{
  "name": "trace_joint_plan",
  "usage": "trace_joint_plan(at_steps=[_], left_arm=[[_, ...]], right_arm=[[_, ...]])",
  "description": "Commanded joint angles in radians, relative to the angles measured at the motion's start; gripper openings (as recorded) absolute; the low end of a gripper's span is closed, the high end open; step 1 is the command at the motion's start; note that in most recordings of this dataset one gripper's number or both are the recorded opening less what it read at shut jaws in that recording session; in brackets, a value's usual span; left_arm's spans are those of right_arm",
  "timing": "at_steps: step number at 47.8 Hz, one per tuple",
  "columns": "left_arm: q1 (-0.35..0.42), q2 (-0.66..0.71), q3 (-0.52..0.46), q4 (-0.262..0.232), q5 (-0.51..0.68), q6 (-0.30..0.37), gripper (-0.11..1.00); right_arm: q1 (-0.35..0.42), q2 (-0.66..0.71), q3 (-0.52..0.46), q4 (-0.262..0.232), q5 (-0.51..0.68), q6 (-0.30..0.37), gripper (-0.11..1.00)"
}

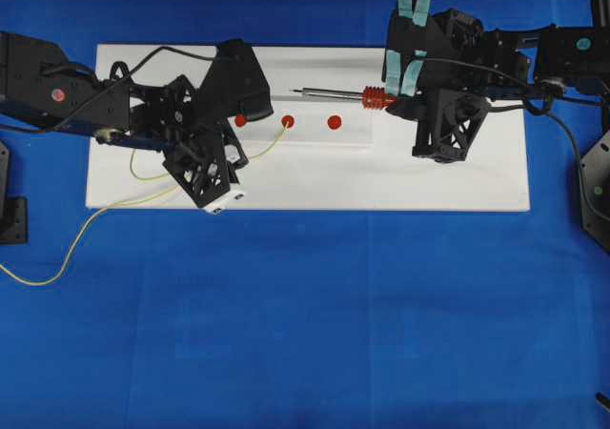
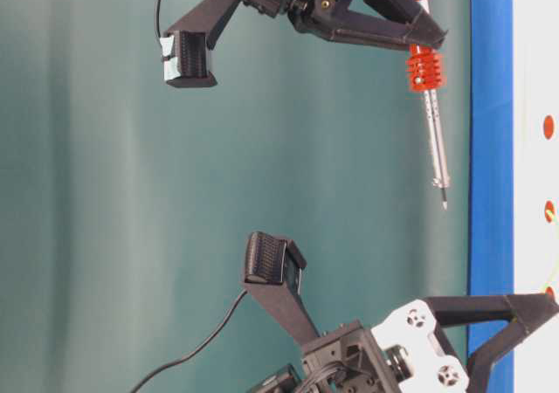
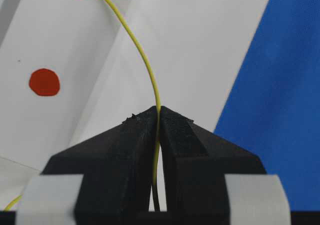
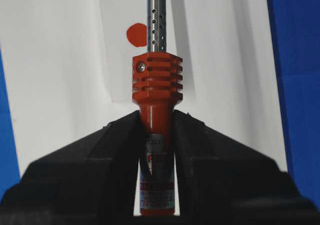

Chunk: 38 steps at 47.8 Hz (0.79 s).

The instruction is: Touch the tip of the soldering iron to the tip of the solder at the mark.

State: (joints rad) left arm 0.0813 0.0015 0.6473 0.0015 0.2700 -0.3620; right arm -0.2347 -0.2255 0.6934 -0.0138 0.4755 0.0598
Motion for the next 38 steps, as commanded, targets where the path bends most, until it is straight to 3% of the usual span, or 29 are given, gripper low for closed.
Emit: trace_joint_plan(at_steps=[1,21,38], left_arm=[[-0.005,-0.014,-0.014,0.002,-0.003,-0.002,0.01],[-0.005,-0.014,-0.015,0.002,-0.003,-0.002,0.01],[-0.005,-0.015,-0.015,0.002,-0.003,-0.002,0.01]], right_arm=[[0.005,0.012,-0.014,-0.002,-0.005,0.000,0.06],[0.032,0.132,-0.040,-0.002,-0.009,0.000,0.06],[0.034,0.152,-0.054,-0.003,-0.015,0.000,0.06]])
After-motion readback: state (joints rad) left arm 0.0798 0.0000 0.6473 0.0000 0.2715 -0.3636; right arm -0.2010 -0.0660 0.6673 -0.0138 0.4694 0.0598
